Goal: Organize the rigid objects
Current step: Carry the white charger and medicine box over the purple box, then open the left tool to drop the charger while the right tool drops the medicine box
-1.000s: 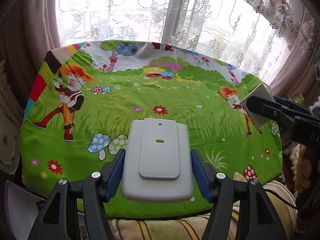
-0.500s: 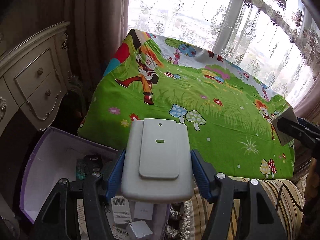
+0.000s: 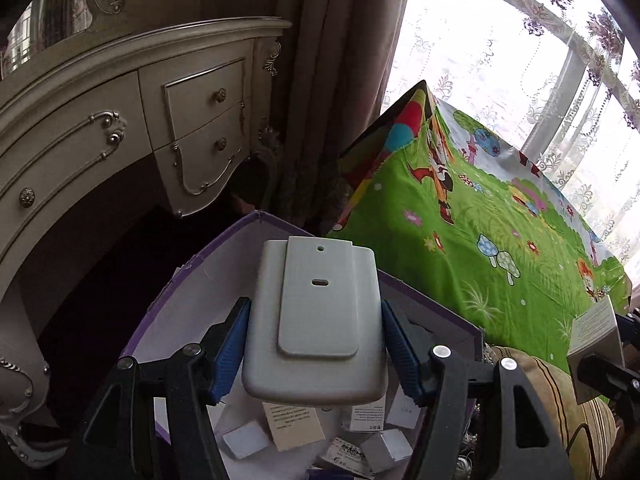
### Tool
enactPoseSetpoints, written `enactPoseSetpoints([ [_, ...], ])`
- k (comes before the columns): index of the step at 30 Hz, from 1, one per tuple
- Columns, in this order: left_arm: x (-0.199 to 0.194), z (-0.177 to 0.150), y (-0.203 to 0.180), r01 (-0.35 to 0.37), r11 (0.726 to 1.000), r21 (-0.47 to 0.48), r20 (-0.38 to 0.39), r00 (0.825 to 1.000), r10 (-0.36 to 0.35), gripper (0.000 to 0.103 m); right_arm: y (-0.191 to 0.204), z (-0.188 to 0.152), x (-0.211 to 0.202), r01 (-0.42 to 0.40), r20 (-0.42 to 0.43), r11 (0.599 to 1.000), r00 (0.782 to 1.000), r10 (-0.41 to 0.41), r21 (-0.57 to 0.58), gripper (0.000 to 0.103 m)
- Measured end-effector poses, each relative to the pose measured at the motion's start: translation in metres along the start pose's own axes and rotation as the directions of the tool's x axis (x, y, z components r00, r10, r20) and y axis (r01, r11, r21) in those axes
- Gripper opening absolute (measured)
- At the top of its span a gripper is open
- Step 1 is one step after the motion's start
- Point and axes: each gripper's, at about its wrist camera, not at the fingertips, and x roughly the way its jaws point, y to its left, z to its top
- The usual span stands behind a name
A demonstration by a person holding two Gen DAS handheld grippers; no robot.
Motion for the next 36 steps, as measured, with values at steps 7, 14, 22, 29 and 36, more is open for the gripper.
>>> enactPoseSetpoints([
  [7,0.018,-0.01,0.032,-0.066,0.994,-0.087,-0.04,0.997,0.063,0.065,0.043,0.0,0.038,-0.043,-0.067,0.997,0.997,0.039,-0.07,0.072],
  [14,0.027,-0.015,0.043,-0.086,0.99,-0.115,-0.062,0.995,0.079,0.065,0.061,-0.002,0.061,-0.031,-0.103,0.994,0.994,0.02,-0.105,0.074],
  [22,0.014,-0.022,0.024,-0.102,0.991,-0.088,-0.061,0.993,0.096,0.076,0.063,-0.01,0.059,-0.02,-0.116,0.993,0.993,0.007,-0.119,0.088],
  [29,-0.012,-0.04,-0.001,-0.175,0.984,-0.033,-0.065,0.983,0.173,0.087,0.053,-0.022,0.037,-0.012,-0.101,0.997,0.995,0.005,-0.075,0.091],
  [36,-0.05,-0.068,-0.022,-0.221,0.975,-0.008,-0.067,0.973,0.22,0.089,0.037,-0.038,0.006,0.004,-0.064,1.0,0.998,-0.005,-0.017,0.091],
])
